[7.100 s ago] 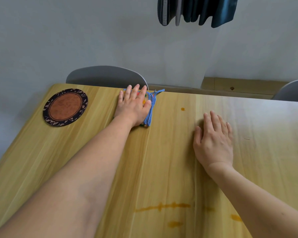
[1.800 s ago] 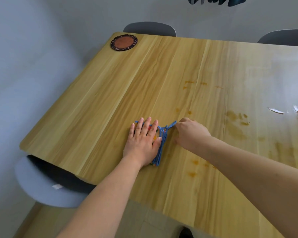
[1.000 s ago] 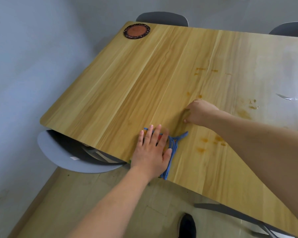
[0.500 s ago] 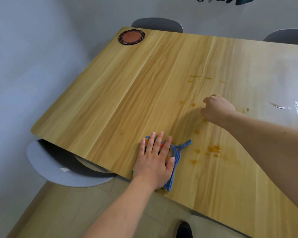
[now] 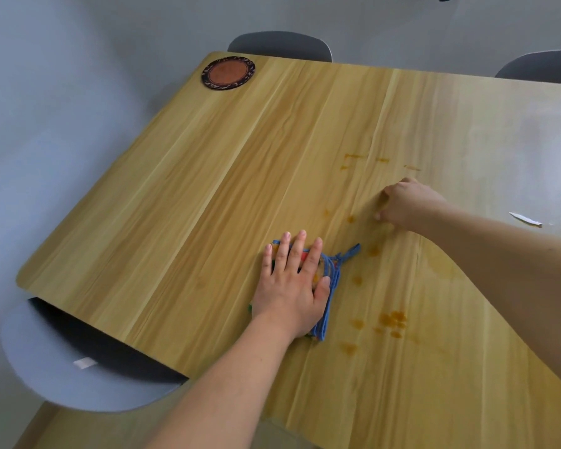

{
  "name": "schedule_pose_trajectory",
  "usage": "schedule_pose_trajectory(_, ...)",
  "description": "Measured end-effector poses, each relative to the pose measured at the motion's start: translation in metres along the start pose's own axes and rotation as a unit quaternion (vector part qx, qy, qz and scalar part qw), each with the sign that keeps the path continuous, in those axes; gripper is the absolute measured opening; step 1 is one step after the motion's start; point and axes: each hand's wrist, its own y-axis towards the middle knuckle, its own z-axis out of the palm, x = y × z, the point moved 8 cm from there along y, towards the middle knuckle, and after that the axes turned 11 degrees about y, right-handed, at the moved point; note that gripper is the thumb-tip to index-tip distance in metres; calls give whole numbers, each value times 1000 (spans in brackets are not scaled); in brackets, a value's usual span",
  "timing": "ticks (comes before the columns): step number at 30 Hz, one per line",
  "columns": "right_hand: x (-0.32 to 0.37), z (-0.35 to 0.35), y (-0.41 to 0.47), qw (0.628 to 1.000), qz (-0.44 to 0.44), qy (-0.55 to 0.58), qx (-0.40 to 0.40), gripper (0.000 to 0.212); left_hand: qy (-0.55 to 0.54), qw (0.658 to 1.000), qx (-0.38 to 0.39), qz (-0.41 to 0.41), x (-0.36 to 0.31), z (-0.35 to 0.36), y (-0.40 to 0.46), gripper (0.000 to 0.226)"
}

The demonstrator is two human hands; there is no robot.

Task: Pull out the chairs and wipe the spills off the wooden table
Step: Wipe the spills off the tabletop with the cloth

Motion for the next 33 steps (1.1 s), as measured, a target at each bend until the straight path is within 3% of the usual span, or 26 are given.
schedule_pose_trajectory(19, 4, -6, 21, 986, -42, -146, 63, 58, -15, 999, -7, -32, -11, -25, 87, 66)
schedule_pose_trajectory(24, 3, -10, 27, 986, -68, -123, 91, 38, -20, 999, -14, -40, -14, -32, 105, 73)
schedule_pose_trajectory(29, -19, -49, 53, 997, -37, 73, -13, 24, -22, 999, -18, -43, -18, -40, 125, 69)
schedule_pose_trajectory(33, -38, -77, 75, 987, -42, 115, -105, 25, -26, 999, -21, -39, -21, -45, 148, 67)
